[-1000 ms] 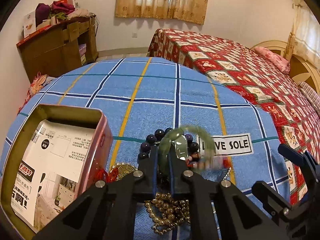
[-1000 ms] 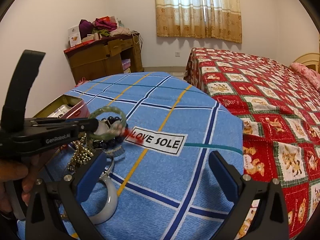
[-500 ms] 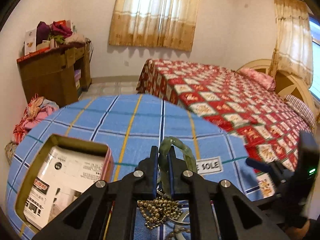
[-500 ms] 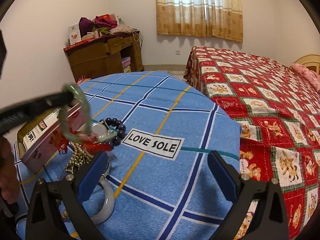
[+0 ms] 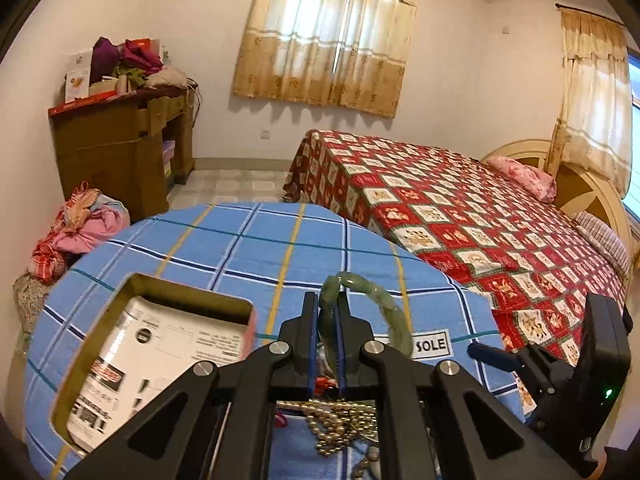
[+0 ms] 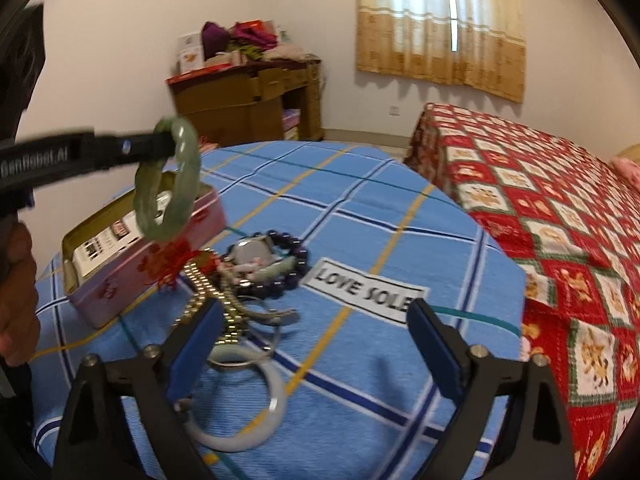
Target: Organize jewelry
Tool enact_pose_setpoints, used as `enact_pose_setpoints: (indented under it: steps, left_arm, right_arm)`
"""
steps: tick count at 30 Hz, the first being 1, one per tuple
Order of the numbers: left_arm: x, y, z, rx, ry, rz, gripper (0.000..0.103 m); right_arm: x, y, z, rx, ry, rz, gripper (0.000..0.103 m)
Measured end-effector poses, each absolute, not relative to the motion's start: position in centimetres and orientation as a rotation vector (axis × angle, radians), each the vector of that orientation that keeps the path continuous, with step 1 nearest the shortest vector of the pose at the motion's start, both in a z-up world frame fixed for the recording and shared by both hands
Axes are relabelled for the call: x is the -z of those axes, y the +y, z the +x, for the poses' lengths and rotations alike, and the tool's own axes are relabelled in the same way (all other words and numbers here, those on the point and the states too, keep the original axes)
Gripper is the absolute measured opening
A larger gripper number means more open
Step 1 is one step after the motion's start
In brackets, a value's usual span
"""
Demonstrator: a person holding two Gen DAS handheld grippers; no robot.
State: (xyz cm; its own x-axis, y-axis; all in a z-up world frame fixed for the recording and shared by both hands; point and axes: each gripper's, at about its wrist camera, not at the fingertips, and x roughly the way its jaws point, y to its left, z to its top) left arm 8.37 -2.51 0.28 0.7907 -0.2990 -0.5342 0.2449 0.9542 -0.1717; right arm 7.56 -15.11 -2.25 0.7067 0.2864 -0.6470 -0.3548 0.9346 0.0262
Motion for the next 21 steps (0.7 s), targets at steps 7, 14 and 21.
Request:
enact_pose_setpoints:
  steps: [7,14,21]
  left_arm:
    - [0.2,-0.6,8.8,0.194,0.593,-0.078,0.006]
    - [1.4,0.4,9.5,0.166,0.615,-0.075,0.006]
    - [1.6,0.6,9.4,0.177,0.618,-0.082,0.006]
  right_arm:
    - [2.0,-11.2,9.2,-0.434,0.7,-0.196,0.087]
    - [3.5,-11.0,12.6,-0.446,0.838,-0.14,0.074]
    - [3.8,-10.8,14.0,-0.507,0.92,-0.107,0.067]
